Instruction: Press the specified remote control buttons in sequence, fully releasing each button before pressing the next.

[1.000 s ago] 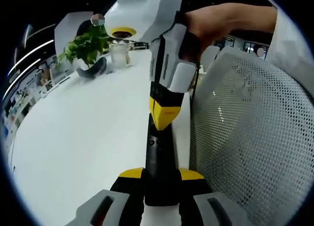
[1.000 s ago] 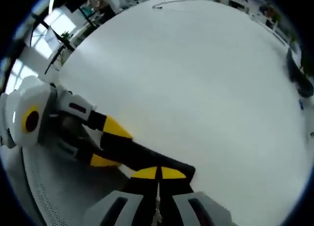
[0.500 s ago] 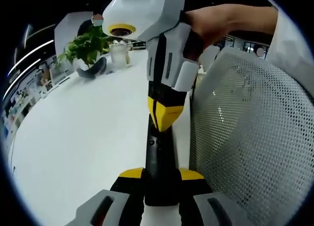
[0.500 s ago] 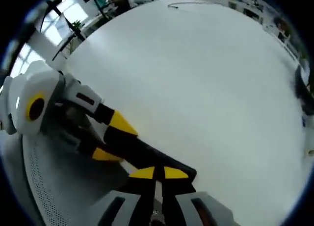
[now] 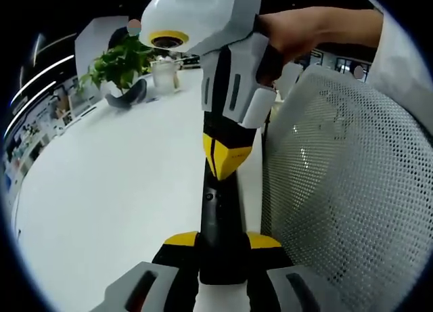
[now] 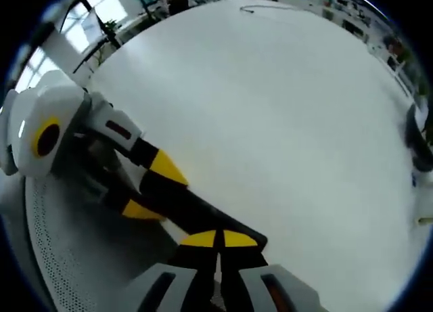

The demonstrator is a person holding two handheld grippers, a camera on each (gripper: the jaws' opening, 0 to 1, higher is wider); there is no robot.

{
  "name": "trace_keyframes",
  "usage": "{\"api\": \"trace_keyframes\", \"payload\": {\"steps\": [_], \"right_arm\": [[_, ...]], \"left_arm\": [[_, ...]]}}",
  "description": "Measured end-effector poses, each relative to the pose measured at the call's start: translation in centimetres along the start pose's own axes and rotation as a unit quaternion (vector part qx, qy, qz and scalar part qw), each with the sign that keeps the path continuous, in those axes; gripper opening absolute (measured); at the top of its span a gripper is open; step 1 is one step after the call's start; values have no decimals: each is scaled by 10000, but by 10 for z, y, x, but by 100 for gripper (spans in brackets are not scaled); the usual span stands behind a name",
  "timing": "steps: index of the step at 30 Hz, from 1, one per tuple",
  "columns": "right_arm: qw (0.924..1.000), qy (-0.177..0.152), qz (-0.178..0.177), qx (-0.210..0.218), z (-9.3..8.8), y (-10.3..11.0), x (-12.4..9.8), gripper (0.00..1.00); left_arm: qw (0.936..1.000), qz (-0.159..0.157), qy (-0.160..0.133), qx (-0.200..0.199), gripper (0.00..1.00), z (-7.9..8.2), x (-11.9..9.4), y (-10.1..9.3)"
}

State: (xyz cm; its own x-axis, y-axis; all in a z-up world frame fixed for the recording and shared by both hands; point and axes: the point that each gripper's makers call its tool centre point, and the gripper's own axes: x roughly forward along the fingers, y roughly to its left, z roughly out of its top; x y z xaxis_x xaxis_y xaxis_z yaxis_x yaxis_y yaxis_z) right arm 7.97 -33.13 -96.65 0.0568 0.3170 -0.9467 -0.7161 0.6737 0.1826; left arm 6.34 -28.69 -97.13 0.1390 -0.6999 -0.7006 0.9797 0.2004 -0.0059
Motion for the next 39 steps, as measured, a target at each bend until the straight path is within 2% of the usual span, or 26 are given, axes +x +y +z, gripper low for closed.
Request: {"api": "trace_keyframes", "payload": {"steps": [5,9,13,15,18,25,28,33,35,39], "right_arm": [[9999,55,-98,2,0,2,1,0],[9983,238,-322,-432,0,0,4,0],[9968,238,-422,-640,0,1,3,0],[9983,175,-350,-433,0,0,2,0],[9998,100,-156,95,0,-1,1,0],[9991,154,-31,397,9,-3,-5,0],[9941,129,433,988,19,6,-7,0],[9843,229,887,1506,25,15,-6,0],[9815,355,871,1667,24,15,-3,0],[9809,539,858,1658,22,14,2,0]], "left_arm": [[10000,-7,-4,-3,24,0,0,0],[10000,-9,-11,-9,25,0,0,0],[10000,-5,-13,-11,25,-1,0,0],[10000,-4,-17,-11,25,-1,0,0],[10000,-5,-20,-5,25,-1,0,0],[10000,-6,-18,10,24,0,0,0],[10000,-19,-22,14,24,-1,0,0],[10000,-40,-17,20,24,0,-1,-1],[10000,-47,-5,21,24,0,0,-1],[10000,-54,-4,26,24,0,0,-1]]}}
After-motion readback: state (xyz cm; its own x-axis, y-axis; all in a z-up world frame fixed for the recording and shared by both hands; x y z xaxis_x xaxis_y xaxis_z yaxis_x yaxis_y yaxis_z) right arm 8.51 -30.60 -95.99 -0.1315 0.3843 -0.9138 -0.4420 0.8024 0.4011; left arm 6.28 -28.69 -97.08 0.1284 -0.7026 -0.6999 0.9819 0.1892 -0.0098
